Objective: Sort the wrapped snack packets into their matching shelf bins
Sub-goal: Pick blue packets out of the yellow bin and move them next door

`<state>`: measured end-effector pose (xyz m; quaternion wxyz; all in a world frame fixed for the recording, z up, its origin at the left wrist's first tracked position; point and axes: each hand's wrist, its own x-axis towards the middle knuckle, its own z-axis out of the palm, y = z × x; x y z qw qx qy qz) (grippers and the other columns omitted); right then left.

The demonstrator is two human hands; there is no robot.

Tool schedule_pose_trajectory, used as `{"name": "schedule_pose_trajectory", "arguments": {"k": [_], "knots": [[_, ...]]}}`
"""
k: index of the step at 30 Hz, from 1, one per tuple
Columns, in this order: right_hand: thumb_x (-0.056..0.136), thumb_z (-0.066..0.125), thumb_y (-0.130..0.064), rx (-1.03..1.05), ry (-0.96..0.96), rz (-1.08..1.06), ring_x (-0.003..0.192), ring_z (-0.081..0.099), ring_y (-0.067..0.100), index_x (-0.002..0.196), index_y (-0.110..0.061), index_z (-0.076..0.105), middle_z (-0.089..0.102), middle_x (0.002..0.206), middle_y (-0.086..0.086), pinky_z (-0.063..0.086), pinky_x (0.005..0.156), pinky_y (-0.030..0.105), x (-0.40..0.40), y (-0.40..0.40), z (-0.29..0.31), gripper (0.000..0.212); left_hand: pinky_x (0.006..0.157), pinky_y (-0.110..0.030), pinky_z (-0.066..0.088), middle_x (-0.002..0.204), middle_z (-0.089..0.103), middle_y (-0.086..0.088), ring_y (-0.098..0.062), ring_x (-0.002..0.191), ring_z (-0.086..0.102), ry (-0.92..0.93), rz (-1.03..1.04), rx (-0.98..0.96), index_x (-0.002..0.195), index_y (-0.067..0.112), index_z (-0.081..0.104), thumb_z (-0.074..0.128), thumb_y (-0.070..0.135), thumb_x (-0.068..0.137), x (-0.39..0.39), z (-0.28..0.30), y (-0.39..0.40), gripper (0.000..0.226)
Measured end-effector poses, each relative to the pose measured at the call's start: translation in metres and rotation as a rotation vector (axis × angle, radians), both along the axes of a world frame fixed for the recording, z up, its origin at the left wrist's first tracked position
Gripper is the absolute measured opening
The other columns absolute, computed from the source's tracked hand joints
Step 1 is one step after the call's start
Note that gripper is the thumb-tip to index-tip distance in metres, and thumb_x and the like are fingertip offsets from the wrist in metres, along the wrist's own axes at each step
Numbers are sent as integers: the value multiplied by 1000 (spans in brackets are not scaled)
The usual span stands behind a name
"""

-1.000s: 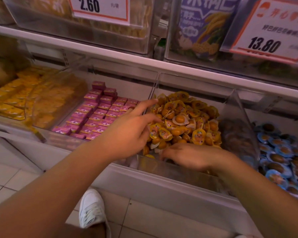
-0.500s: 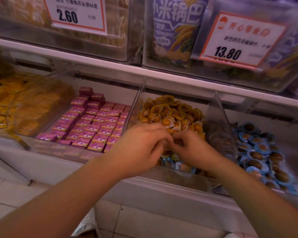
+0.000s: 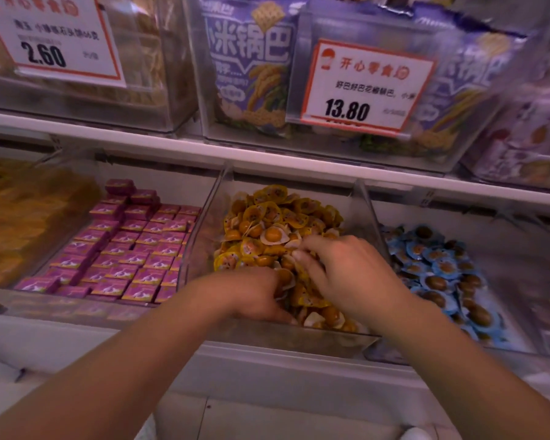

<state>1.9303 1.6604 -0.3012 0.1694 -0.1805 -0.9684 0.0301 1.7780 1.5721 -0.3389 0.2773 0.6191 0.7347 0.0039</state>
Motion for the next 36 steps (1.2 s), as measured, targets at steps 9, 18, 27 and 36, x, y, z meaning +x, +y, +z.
{"name": "schedule_pose_trajectory", "arguments": {"k": [9, 18, 27, 36], "knots": [[100, 40, -47, 8, -46, 1, 70, 62, 24, 91, -34, 56, 59, 71, -5, 36, 53, 33, 13, 6, -2, 23, 58, -17, 39, 84, 61, 10, -16, 86, 62, -57, 65, 185, 106, 25, 64, 80, 35, 72, 3, -11, 2, 39], [97, 44, -49, -136, 89, -37, 77, 65, 19, 98, -33, 66, 70, 79, -6, 46, 59, 34, 11, 9, -2, 27, 58, -32, 48, 73, 72, -4, -18, 71, 66, -126, 217, 226, 78, 16, 78, 87, 34, 67, -6, -5, -1, 23], [97, 47, -53, -1687, 542, -318, 56, 61, 19, 100, -12, 74, 67, 68, 5, 47, 43, 27, 3, -4, 29, 49, 65, -20, 53, 82, 76, -4, -11, 72, 69, -822, 542, 973, 85, 17, 74, 79, 32, 69, 13, 39, -17, 23], [92, 62, -18, -1968, 584, -66, 67, 61, 9, 95, -15, 74, 70, 91, 7, 52, 57, 26, 18, -15, 31, 13, 97, -6, 38, 126, 60, 30, 10, 119, 54, -499, 319, 1131, 128, 44, 53, 76, 1, 80, 59, 35, -6, 69]]}}
